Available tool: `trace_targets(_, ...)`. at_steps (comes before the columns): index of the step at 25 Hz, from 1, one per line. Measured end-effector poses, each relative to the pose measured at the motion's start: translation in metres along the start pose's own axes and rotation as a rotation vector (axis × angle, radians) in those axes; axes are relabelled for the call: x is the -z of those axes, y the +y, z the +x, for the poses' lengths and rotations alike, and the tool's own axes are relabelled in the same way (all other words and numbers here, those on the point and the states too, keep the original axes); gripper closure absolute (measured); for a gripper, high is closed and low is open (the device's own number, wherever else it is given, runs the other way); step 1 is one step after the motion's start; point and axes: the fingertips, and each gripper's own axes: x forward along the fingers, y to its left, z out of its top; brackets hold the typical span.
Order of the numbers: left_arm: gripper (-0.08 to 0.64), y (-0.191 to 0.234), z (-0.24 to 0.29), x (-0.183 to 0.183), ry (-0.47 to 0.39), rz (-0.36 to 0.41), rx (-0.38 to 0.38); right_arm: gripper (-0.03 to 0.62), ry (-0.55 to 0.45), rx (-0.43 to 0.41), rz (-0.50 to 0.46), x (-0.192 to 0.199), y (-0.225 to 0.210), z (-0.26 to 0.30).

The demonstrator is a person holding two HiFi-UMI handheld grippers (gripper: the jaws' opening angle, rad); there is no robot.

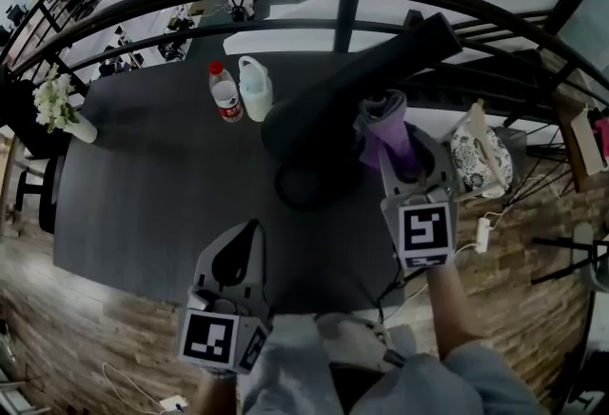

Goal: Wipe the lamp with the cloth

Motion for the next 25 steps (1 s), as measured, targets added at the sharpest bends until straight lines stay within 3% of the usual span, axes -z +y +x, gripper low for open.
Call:
trace_targets(14, 0.554, 0.011, 0.0, 0.019, 0.063, -0.001, -0.082, 0.454, 0.197, -0.108, 0.045, 0.099, 0.047, 0.015)
trace_targets(18, 0.552, 0.016, 0.002, 0.025, 0.074, 0.02, -0.081, 0.454, 0.253, -0.111, 0.059, 0.125, 0.059, 0.017)
trace_targets(25, 0.552, 0.019, 0.003, 0.035, 0.119, -0.01, -0.083, 0.456, 0.297, -0.097, 0.066, 0.147, 0.076, 0.013)
